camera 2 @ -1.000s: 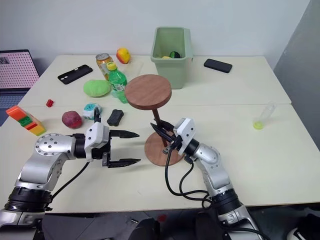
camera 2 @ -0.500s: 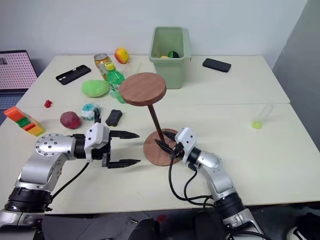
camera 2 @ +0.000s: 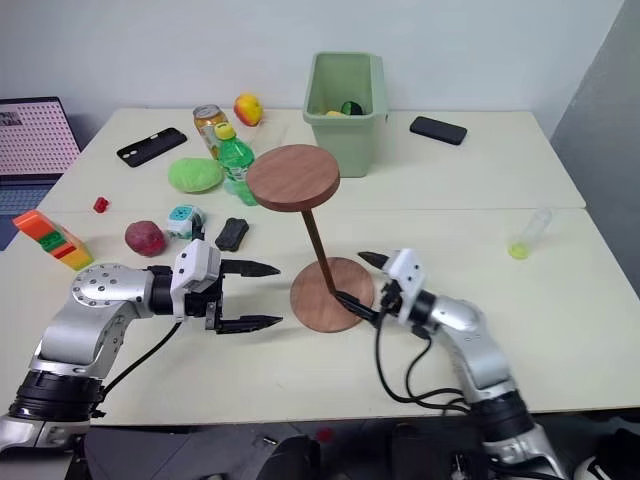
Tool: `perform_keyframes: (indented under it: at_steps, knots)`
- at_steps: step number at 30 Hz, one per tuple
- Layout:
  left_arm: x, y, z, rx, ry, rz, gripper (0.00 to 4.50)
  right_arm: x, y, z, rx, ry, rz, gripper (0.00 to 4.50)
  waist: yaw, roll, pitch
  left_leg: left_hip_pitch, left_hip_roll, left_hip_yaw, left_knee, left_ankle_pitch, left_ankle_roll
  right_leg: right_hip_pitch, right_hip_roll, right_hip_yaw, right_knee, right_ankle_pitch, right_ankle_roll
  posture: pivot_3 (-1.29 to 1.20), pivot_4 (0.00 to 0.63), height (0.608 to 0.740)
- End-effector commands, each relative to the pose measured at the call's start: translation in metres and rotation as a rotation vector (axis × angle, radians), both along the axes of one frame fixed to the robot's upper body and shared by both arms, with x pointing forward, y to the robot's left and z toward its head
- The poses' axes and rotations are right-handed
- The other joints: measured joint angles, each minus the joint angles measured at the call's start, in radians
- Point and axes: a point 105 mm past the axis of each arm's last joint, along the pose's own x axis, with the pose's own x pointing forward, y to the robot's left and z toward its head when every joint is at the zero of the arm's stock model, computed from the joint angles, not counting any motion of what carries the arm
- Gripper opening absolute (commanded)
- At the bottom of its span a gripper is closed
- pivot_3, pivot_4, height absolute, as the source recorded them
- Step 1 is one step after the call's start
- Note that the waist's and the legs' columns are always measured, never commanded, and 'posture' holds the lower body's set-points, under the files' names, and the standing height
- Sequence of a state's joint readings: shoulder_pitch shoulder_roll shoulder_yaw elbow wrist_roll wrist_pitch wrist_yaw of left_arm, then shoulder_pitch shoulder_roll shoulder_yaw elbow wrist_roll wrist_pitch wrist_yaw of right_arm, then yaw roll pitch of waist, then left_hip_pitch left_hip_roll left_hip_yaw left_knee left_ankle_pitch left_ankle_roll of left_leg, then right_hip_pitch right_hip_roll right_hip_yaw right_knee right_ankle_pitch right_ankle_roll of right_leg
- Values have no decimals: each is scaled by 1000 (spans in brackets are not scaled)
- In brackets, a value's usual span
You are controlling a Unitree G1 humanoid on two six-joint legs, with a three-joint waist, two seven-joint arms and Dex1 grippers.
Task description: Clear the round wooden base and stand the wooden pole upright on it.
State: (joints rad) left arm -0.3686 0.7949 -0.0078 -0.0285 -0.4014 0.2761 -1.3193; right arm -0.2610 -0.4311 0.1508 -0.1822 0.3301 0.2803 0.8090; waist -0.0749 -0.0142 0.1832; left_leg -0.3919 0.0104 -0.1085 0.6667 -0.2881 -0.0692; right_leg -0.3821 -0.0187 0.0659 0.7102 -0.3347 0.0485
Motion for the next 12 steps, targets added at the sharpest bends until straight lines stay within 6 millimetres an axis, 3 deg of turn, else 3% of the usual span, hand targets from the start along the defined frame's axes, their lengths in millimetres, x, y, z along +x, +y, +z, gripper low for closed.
perform_keyframes:
  at_steps: [1, 6, 12]
  knots:
    - [-3, -1, 19, -17, -33, -15, 4500, -17, -17, 25, -15, 3, 64, 4476, 0, 0, 0, 0, 0, 0, 0, 0, 0, 0, 0, 0, 0, 0, 0, 0, 150, 740]
    - [-5, 1, 24, -7, -38, -9, 4500, -39, -53, 46, -125, 80, 130, 4476, -1, 0, 1, 0, 0, 1, 0, 0, 0, 0, 1, 0, -1, 0, 0, 0, 150, 740]
    - [-5, 7, 25, -9, -47, -15, 4500, -39, -64, 55, -174, 79, 128, 4476, -1, 0, 1, 1, 1, 0, -1, 0, 0, 3, 1, -1, -2, 0, 0, 0, 150, 740]
